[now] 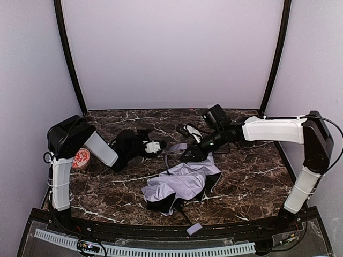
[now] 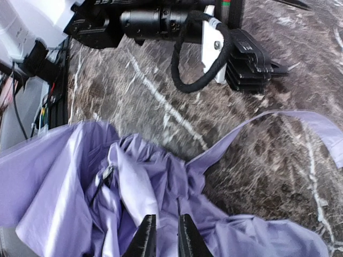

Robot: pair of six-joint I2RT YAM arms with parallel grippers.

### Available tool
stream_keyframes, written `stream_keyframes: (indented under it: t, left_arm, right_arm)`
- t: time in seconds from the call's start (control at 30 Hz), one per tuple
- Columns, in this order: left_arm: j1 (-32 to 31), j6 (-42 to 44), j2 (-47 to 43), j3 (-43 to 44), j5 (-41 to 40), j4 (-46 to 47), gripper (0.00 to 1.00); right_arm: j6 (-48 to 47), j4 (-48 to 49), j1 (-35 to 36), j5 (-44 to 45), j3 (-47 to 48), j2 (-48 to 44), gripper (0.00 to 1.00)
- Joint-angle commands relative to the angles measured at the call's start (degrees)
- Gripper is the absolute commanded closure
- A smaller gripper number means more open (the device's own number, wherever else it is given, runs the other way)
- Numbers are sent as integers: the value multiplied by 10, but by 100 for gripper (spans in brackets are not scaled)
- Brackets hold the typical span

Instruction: Put away the umbrella

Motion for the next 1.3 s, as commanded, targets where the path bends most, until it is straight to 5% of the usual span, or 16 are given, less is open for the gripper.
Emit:
stream_keyframes:
  t: [0.0, 0.23, 0.4, 0.57, 0.67, 0.9, 1.1, 1.27]
  left_arm:
    - [35, -72, -43, 9, -82, -95, 8]
    - [15, -170, -182, 57, -89, -352, 10]
    - [-76, -235, -327, 95, -101, -619, 15]
    - [-103, -396, -403, 118, 74, -862, 25]
    - [-130, -478, -410, 87, 69, -915, 30]
    - [-149, -556, -415, -7, 76, -923, 33]
    - [-185, -568, -378, -44, 160, -814, 35]
    - [-231, -563, -354, -44, 161, -746, 35]
  right_arm:
    - [-19, -38, 2, 46, 65, 17, 76]
    - [82, -95, -10, 209, 147, -36, 51]
    - [181, -163, -14, 308, 80, -122, 44]
    - [265, -138, -14, 280, -64, -187, 38]
    - [298, -50, -14, 225, -140, -189, 36]
    - [308, 92, -13, 148, -160, -99, 40]
    - [273, 89, -14, 133, -30, 51, 62]
    - [266, 70, -11, 122, 69, 152, 64]
